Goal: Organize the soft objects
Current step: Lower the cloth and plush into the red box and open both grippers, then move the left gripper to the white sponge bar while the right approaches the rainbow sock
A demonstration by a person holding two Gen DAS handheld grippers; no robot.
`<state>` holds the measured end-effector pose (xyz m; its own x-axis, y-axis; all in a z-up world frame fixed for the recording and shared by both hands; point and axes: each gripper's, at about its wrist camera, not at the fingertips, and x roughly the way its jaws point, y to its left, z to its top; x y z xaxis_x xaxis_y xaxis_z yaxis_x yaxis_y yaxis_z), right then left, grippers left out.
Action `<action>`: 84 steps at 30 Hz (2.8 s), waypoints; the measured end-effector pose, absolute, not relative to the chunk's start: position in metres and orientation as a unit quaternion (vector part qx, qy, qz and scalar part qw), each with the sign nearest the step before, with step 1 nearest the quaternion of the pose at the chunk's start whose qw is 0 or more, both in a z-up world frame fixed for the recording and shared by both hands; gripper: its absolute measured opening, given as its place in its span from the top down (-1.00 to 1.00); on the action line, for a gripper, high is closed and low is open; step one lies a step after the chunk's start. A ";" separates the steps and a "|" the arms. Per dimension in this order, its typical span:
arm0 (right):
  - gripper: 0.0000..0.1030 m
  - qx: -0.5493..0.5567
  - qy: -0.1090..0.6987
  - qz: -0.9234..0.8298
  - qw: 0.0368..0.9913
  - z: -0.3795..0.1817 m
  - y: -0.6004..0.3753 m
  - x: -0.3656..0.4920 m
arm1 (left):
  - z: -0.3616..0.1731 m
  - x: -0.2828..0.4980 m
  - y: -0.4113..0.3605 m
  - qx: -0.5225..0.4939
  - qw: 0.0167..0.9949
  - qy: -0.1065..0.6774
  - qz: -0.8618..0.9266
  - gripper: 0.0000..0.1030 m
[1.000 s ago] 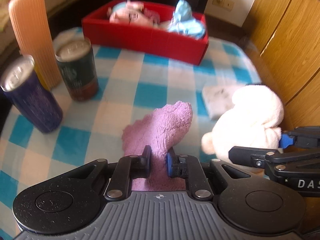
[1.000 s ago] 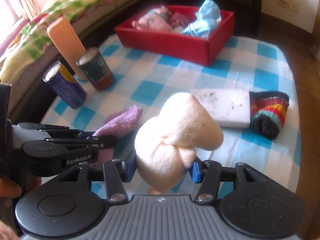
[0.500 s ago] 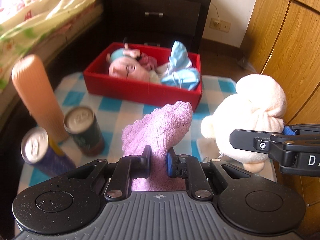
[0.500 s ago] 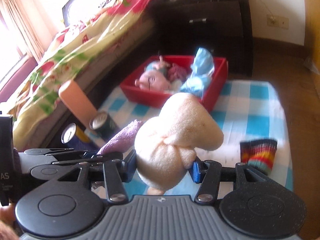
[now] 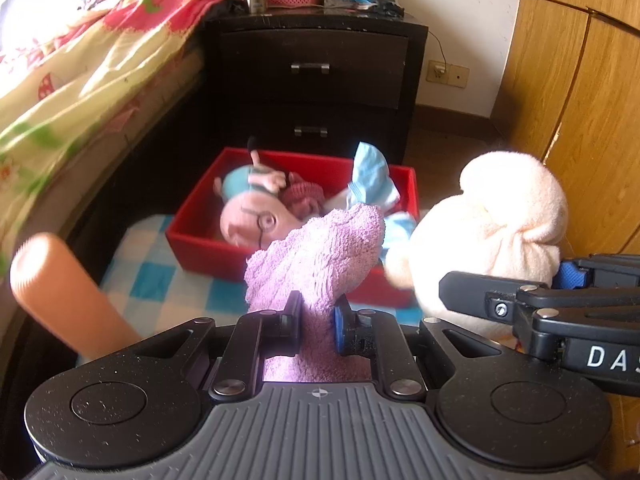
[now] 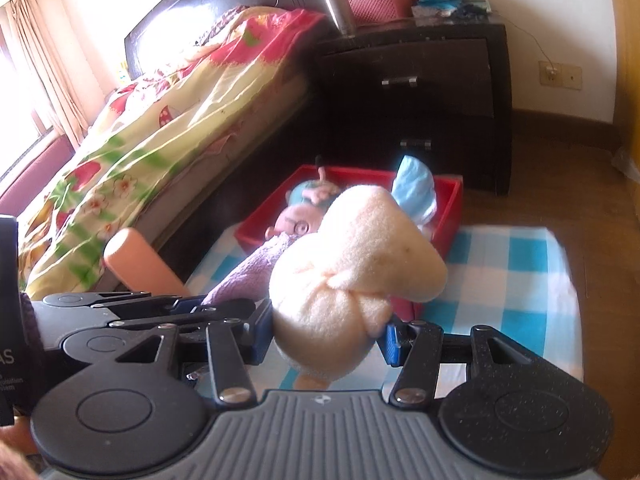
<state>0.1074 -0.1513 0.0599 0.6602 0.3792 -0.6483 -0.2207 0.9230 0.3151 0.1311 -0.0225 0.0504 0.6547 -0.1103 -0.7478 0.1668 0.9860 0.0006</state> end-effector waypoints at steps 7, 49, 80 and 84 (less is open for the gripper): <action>0.42 0.106 0.365 0.152 0.913 0.066 -0.157 0.145 | 0.061 0.170 -0.028 0.052 0.914 0.399 -0.062 0.74; 0.12 0.097 0.408 0.100 0.902 0.006 -0.161 0.282 | 0.036 0.298 -0.013 0.012 0.914 0.406 0.002 -0.08; 0.04 0.119 0.472 0.014 0.873 -0.024 -0.253 0.098 | -0.042 0.127 -0.115 0.001 0.833 0.535 -0.144 -0.13; 0.01 0.147 0.474 0.003 0.868 -0.031 -0.279 0.096 | -0.045 0.129 -0.133 0.054 0.814 0.535 -0.219 -0.14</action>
